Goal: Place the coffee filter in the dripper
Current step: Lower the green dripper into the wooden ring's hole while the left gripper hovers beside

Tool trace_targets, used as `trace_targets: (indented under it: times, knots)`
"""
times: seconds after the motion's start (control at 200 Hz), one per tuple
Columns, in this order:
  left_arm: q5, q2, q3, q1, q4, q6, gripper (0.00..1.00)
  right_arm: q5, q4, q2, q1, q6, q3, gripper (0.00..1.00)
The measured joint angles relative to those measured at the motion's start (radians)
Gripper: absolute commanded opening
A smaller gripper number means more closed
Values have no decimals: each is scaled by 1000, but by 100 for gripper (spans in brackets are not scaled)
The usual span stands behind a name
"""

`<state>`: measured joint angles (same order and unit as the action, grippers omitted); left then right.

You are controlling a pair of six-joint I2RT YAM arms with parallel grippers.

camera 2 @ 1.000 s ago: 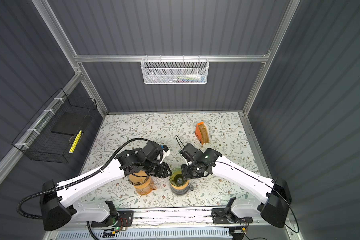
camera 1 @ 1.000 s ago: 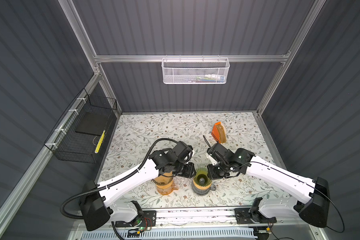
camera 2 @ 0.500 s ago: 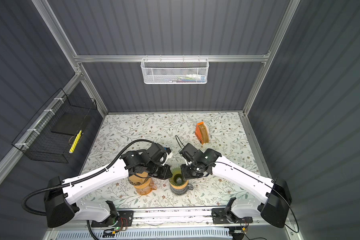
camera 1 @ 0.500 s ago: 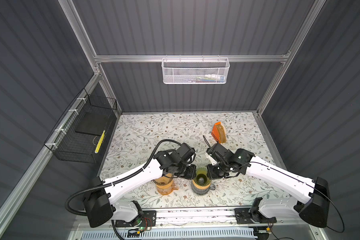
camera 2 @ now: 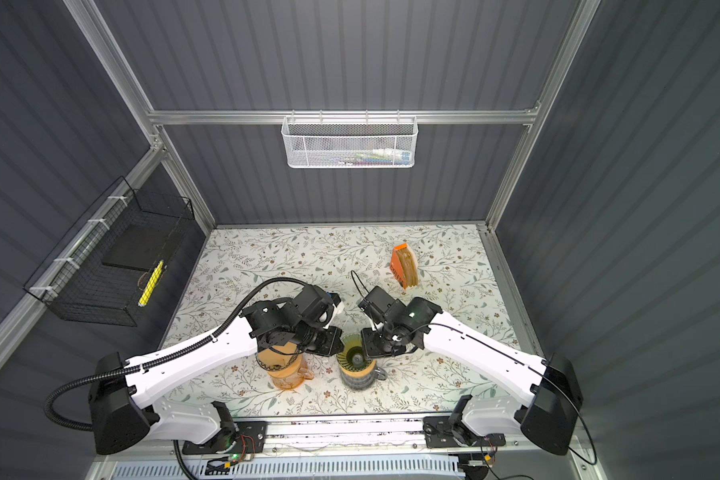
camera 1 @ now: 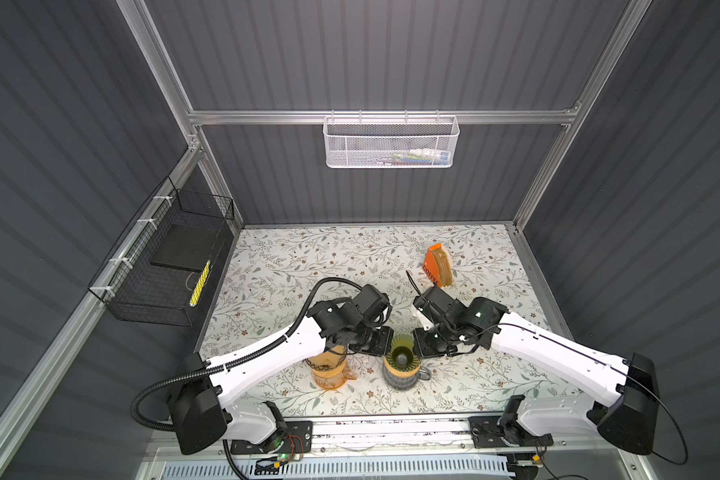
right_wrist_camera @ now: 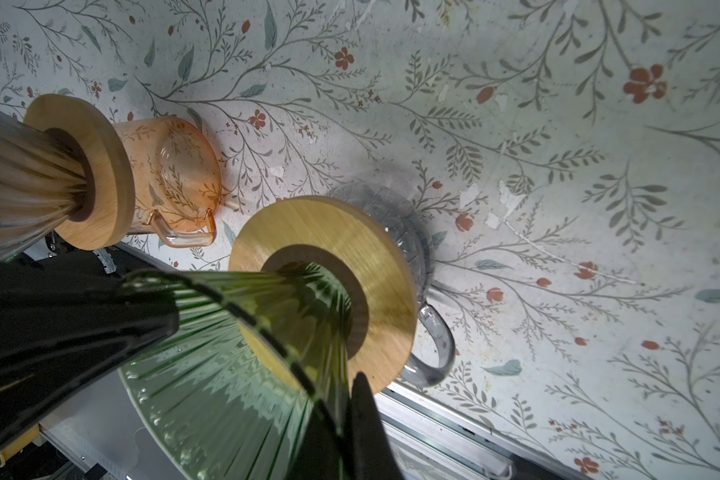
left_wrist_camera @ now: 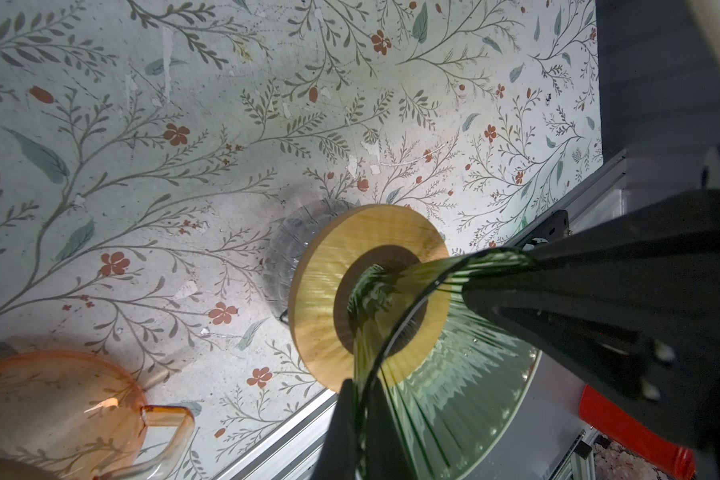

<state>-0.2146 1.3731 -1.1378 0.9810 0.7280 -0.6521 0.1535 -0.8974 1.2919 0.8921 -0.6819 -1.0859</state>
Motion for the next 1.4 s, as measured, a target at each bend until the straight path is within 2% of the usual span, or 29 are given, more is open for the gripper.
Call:
trace_targets:
  times: [1.401]
  knots:
    - [18,-14,80,0,-121,-50,0,10,122,-39,-14,-52,106,0]
